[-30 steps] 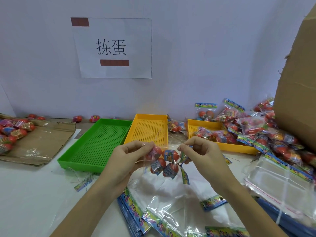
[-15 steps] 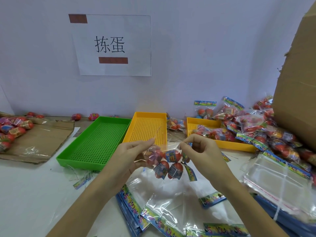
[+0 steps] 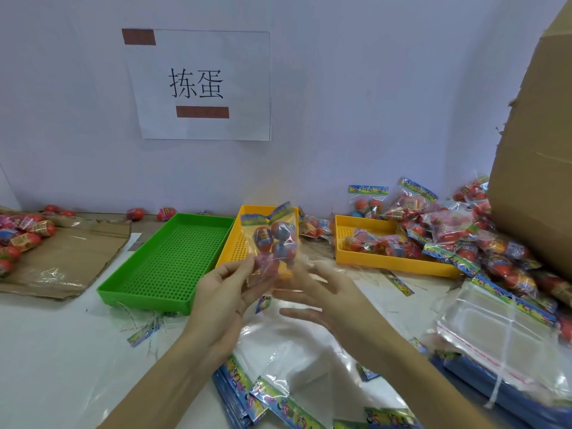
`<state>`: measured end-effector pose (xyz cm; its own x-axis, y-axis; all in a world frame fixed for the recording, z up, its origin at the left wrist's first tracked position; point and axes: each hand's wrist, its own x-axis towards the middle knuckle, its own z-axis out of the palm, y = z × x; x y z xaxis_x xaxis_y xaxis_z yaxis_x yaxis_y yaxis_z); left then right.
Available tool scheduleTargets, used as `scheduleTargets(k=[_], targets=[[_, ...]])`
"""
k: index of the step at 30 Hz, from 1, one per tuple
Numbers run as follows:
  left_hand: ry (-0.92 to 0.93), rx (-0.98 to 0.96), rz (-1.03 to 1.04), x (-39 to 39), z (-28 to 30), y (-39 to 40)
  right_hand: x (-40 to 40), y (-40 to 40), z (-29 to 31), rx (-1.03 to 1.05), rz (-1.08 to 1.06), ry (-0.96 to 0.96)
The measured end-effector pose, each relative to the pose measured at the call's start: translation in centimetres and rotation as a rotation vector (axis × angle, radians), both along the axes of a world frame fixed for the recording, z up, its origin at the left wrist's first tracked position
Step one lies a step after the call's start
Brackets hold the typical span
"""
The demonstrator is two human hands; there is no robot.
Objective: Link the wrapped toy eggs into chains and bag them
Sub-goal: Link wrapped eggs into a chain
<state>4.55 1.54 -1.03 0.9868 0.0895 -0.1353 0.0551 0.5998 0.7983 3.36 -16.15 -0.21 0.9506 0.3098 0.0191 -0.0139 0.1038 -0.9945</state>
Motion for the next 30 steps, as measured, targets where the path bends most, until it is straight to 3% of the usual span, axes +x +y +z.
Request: scheduleTargets(k=[7,9,13,18,26,30], targets=[[-0.138,0.314,-0.043,-0.4,-0.4,-0.6,-0.1,-0.1,0.4,0.074,-0.24,-0.074],[-0.149,0.299,-0.059,-0.6,-0.1,-0.6,0.2,-0.8,0.4,0.028,-0.259,-0.133],[-0.052,0.117,-0.114,0.0,0.5,0.0,0.7,-2.7,1.3,-0.12,-0.122,-0.268],[-0.049,0.451,-0.241,-0.1,0.7,0.5,0.3,-3.4,2.2,-0.173,0.041,-0.345],[-0.11,0.42,-0.253,-0.4,1.2,0.9,0.4,-4.4,2.5,-0.301,0.171,-0.354],[-0.176,0.581,-0.114,-0.2,0.9,1.0,0.3,-4.7,2.9,-0.325,0.175,-0.365]])
